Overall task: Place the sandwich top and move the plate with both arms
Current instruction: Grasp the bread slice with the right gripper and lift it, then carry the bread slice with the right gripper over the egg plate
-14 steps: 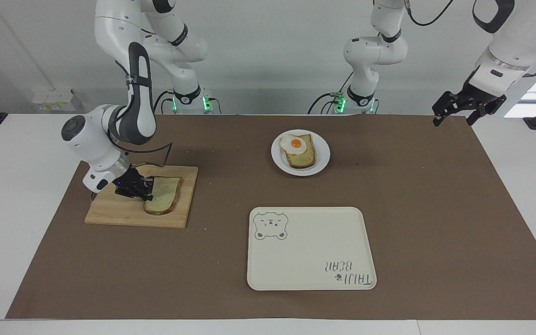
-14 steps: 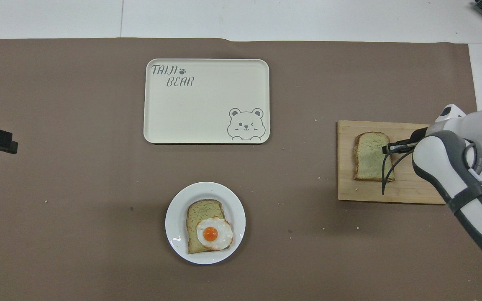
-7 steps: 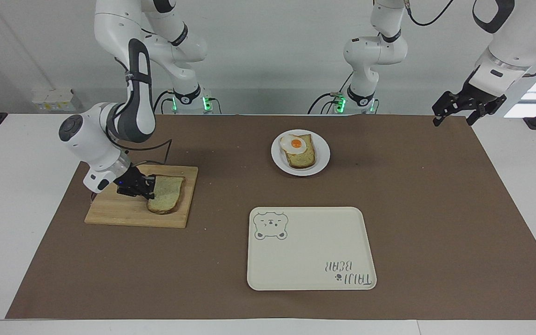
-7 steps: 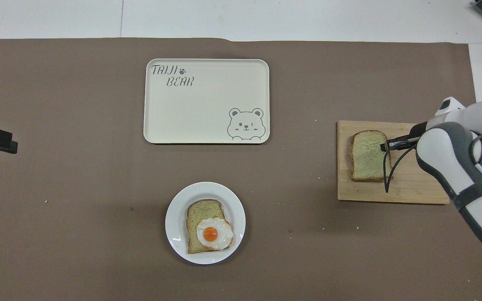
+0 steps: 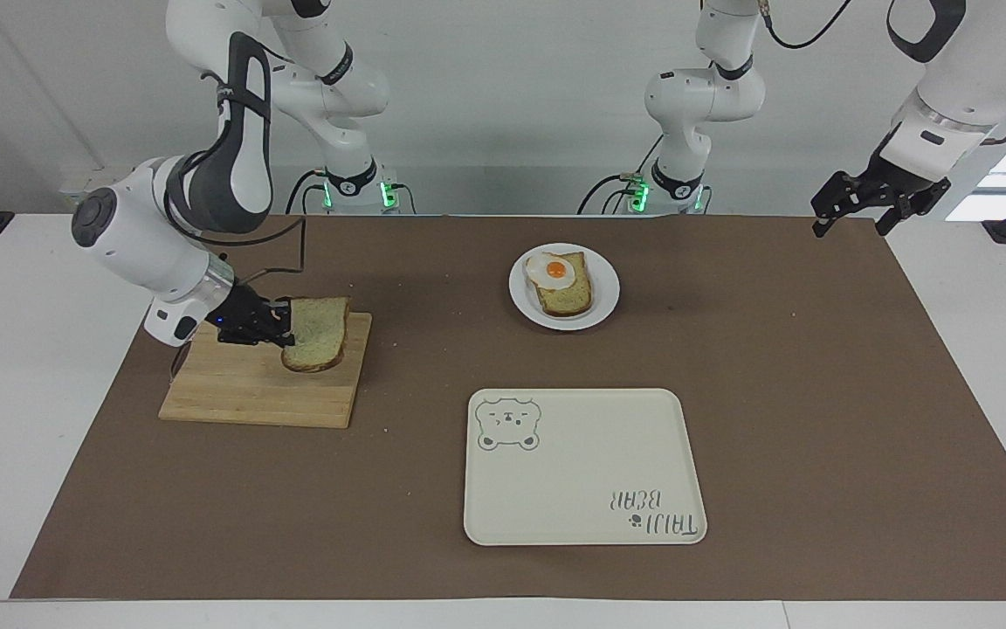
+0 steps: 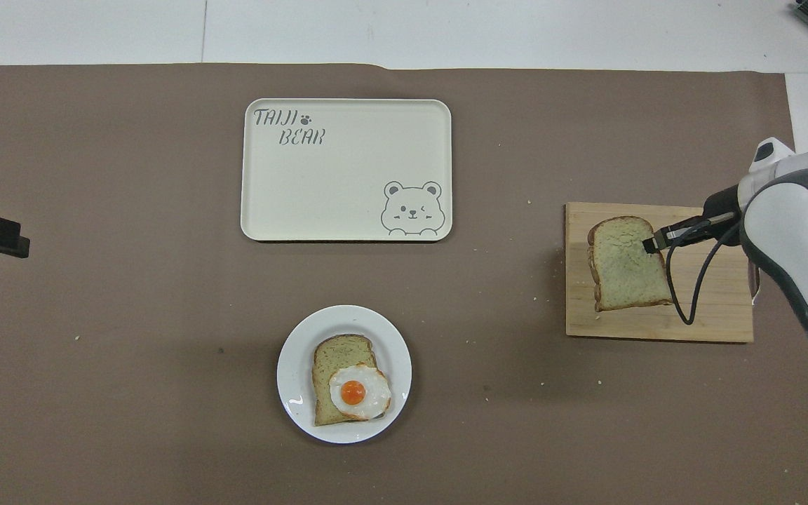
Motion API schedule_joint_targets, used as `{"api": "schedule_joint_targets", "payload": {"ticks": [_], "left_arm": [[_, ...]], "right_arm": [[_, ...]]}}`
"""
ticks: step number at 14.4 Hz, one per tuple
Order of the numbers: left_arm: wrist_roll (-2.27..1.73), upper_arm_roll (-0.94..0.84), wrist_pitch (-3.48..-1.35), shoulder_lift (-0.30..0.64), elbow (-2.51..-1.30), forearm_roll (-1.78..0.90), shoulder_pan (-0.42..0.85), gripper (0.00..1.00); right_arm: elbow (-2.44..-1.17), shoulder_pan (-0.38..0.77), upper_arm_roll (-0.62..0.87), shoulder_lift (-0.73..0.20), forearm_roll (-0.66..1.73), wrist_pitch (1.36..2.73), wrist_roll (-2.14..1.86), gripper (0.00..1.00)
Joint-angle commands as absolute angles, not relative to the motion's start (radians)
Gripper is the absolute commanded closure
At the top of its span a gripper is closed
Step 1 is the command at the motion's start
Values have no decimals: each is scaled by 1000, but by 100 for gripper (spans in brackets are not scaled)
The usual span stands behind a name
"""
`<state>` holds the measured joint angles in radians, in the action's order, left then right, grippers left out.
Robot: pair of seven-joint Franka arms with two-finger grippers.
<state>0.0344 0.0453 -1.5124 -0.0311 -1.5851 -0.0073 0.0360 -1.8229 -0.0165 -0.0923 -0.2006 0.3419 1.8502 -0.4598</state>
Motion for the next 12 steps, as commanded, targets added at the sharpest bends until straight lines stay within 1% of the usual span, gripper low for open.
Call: {"api": "schedule_joint_targets", "payload": {"ticks": [1, 4, 8, 11, 12], "left_arm": [[26, 35, -1493, -40, -1583, 2, 25, 0], [26, 35, -1493, -40, -1583, 2, 25, 0], [25, 35, -1493, -40, -1583, 2, 25, 0], [26, 35, -1493, -40, -1583, 0, 25, 0], [26, 35, -1493, -40, -1583, 2, 25, 0]], "right_arm": [[-1819, 23, -66, -180, 390, 1830, -365, 100], [-1819, 132, -60, -179, 397, 1858, -289, 100], [-1835, 314, -60, -164, 390, 1917, -14, 100], [-1841, 385, -57, -169, 397, 1936, 54, 100], [-1842, 432, -57, -172, 399, 1945, 72, 100]]}}
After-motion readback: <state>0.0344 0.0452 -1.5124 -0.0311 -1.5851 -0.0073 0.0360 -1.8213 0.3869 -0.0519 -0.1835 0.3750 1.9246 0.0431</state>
